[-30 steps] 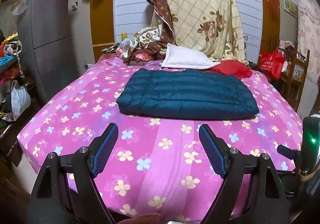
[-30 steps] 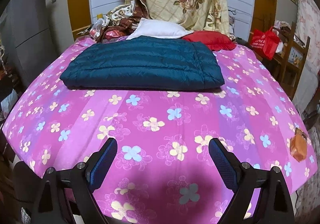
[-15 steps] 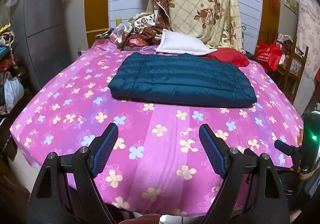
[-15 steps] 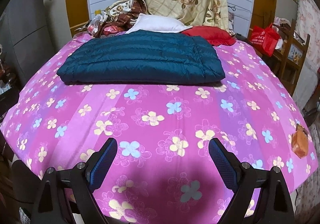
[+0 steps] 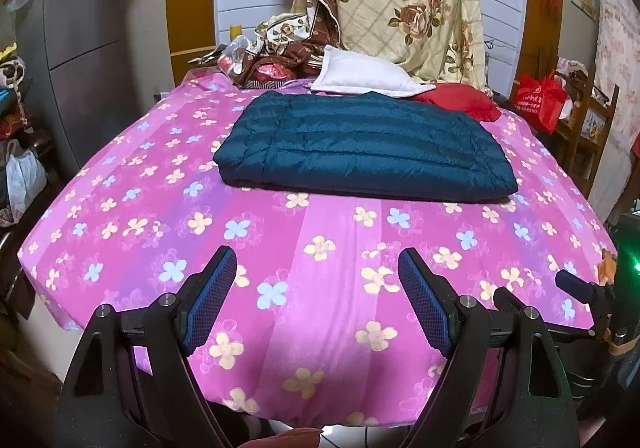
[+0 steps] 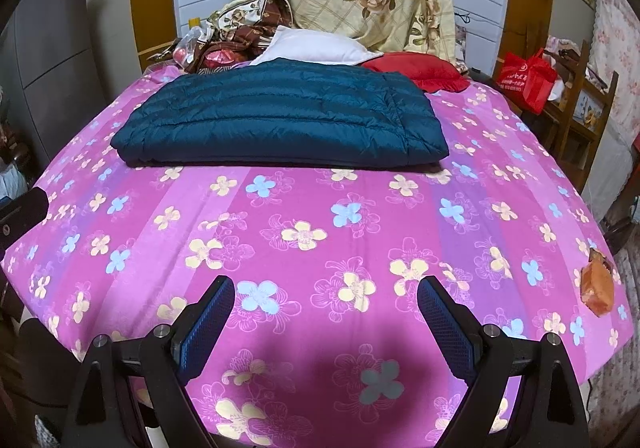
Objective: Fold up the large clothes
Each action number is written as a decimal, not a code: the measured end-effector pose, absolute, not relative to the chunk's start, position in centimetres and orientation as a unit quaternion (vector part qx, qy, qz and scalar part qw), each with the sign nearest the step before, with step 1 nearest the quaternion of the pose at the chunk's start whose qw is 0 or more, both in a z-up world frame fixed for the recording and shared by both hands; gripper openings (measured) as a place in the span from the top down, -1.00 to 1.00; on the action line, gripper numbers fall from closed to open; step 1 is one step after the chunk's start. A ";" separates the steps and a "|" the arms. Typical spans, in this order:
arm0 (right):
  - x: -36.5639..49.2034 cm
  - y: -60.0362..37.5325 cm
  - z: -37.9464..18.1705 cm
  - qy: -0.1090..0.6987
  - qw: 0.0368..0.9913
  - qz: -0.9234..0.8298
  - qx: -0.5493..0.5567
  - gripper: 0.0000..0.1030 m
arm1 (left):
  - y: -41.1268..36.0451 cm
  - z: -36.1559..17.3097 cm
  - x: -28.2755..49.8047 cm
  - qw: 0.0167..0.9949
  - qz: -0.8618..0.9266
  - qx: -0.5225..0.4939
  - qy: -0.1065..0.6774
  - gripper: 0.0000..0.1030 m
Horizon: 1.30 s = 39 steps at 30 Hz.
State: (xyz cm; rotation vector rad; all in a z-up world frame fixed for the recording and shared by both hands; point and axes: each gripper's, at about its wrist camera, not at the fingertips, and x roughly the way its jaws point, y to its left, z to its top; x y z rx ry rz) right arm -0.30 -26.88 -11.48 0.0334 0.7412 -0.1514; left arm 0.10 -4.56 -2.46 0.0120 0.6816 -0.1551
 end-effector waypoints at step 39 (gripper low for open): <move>0.0 -26.8 -12.2 0.371 0.924 -0.089 0.020 -0.77 | -5.3 -4.3 1.0 0.923 -0.093 0.006 0.373 -0.61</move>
